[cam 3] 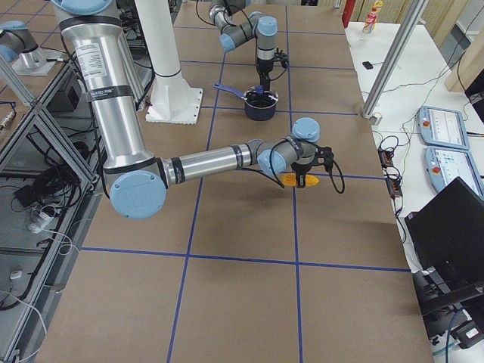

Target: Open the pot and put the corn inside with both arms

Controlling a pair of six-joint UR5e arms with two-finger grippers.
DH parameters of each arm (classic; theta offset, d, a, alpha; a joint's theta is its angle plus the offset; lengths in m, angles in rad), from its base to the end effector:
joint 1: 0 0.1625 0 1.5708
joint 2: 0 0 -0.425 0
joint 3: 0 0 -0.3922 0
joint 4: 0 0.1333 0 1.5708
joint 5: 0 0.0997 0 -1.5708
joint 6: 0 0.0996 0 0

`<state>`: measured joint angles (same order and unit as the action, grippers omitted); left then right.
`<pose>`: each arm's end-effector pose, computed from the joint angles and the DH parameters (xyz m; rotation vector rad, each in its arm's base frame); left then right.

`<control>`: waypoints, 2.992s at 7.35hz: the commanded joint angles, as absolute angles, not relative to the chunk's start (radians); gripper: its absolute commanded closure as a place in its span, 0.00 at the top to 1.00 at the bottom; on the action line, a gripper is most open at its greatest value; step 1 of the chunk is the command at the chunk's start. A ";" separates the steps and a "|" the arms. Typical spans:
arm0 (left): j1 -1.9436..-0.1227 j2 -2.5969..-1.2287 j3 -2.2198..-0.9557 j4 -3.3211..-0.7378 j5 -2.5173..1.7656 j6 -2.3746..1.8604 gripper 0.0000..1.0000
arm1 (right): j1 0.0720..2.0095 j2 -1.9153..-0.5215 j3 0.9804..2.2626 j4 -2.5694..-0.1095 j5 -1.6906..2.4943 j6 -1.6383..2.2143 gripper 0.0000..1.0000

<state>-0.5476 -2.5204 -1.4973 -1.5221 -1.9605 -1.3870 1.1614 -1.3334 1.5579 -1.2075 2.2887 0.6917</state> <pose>0.5752 -0.4626 0.0975 -0.0508 0.8942 -0.1780 -0.1794 -0.5837 0.4954 0.1143 -0.8862 0.0524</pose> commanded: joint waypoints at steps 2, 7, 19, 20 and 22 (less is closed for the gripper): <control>-0.548 -2.519 -1.490 -1.525 -1.948 -1.385 0.88 | 1.173 -1.322 1.583 -1.238 2.290 0.692 0.00; -0.549 -2.519 -1.494 -1.523 -1.941 -1.379 0.52 | 1.172 -1.324 1.583 -1.238 2.290 0.692 0.02; -0.954 -1.846 -1.888 -1.552 -2.080 -0.610 0.45 | 0.813 -0.953 1.813 -1.623 2.083 1.268 0.01; -0.960 -1.777 -1.887 -1.616 -2.079 -0.582 0.45 | 0.780 -0.924 1.813 -1.629 2.051 1.316 0.00; -0.966 -1.663 -1.809 -1.868 -2.083 -0.571 0.45 | 0.707 -0.896 1.809 -1.635 1.987 1.362 0.00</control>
